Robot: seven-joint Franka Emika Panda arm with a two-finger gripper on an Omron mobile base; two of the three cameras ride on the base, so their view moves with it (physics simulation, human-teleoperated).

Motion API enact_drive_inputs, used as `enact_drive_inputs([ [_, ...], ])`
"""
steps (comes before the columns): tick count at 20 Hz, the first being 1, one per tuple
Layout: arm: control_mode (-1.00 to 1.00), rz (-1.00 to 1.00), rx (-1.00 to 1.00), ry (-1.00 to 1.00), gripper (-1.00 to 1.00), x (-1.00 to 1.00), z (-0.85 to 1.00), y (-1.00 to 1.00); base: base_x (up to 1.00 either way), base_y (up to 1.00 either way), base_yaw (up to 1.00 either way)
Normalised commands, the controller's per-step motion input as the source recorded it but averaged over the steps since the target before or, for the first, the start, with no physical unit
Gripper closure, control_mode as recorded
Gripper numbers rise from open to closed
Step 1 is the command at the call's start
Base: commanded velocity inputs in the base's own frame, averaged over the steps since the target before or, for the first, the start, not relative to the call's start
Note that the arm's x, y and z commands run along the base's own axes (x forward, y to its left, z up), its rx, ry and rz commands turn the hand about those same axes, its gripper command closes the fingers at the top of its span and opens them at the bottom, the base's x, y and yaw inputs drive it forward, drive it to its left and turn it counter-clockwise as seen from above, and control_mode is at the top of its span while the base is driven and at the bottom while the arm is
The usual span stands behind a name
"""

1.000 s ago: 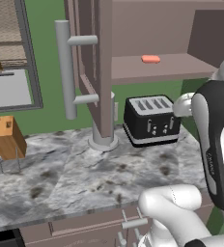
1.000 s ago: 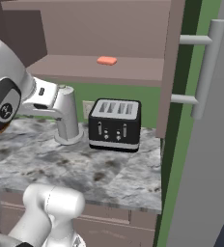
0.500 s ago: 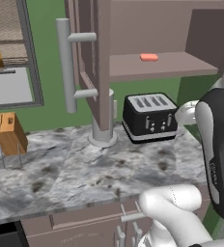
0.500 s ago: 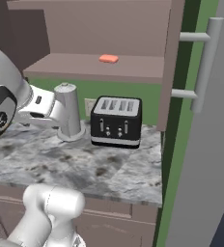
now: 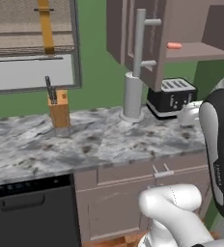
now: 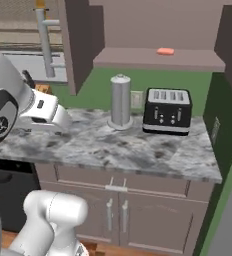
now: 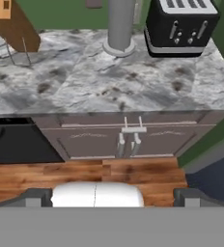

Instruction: Pick up the bar soap and dish brush from the sink, and place them back in the cabinet, and close the cabinet doors.

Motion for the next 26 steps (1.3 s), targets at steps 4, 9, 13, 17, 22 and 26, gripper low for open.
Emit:
enact_drive_inputs([
  [4, 1.00, 0.00, 0.00, 0.00, -1.00, 0.00, 0.00, 0.00, -0.27, 1.00, 0.00],
  [9, 1.00, 0.00, 0.00, 0.00, -1.00, 0.00, 0.00, 0.00, 0.00, 1.00, 0.00],
  [13, 1.00, 0.00, 0.00, 0.00, -1.00, 0.00, 0.00, 0.00, 0.00, 1.00, 0.00],
  [17, 1.00, 0.00, 0.00, 0.00, -1.00, 0.00, 0.00, 0.00, 0.00, 1.00, 0.00],
  [22, 1.00, 0.00, 0.00, 0.00, -1.00, 0.00, 0.00, 0.00, 0.00, 1.00, 0.00],
  [26, 1.00, 0.00, 0.00, 0.00, -1.00, 0.00, 0.00, 0.00, 0.00, 1.00, 0.00],
])
